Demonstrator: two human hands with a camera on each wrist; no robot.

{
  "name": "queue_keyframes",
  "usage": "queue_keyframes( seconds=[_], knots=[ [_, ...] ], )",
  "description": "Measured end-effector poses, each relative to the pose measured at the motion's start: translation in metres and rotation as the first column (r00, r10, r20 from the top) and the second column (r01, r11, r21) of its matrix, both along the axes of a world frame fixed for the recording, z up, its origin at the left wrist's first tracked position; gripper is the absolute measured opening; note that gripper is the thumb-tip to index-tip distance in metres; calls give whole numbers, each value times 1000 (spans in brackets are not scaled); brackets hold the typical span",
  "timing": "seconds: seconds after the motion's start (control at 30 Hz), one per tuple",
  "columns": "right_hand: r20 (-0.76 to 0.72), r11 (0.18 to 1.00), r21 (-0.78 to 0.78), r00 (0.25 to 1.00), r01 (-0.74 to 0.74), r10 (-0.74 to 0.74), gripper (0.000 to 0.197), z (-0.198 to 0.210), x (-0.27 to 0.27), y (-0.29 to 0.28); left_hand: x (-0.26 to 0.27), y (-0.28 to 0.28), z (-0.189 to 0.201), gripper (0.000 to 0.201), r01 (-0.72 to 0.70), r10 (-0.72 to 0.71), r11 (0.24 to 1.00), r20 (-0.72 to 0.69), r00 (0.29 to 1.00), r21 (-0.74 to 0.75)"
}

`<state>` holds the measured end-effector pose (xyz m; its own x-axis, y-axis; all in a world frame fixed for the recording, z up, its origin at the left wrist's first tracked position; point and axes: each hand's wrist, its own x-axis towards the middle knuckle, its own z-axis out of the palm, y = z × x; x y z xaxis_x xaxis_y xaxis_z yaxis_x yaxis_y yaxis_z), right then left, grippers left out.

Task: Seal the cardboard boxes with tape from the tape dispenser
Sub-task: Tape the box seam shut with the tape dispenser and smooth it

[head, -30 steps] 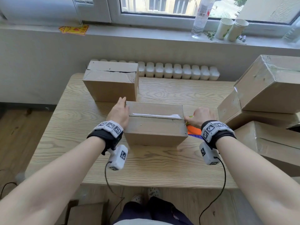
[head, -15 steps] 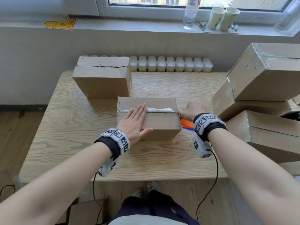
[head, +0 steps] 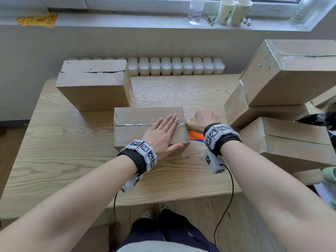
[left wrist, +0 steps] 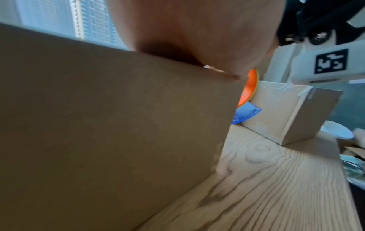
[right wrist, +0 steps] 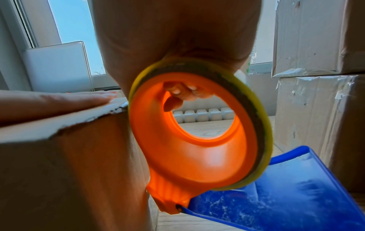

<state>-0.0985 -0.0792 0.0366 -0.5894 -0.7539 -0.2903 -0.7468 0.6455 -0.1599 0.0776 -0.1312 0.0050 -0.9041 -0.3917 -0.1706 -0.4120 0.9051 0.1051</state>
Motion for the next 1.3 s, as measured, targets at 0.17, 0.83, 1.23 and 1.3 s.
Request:
queue_keyframes(
  seconds=[0.17,0.83,1.23,1.3],
  knots=[
    [25,1000,22,1000,-18,17,44,0,-5,1,-25,10,-1,84,61,-61,998,-11,998,-8],
    [451,998,56,891,37,-59,39,2,-59,50,7,-15,-7,76,209,-210,977,-13,978,-51],
    [540,979,-61,832,192,-130,29,11,-84,84,3,-18,-3,82,240,-241,971,-44,970,-21],
    [533,977,-73,836,203,-134,31,13,-83,87,4,-18,-2,81,245,-245,969,-38,969,-21]
  ],
)
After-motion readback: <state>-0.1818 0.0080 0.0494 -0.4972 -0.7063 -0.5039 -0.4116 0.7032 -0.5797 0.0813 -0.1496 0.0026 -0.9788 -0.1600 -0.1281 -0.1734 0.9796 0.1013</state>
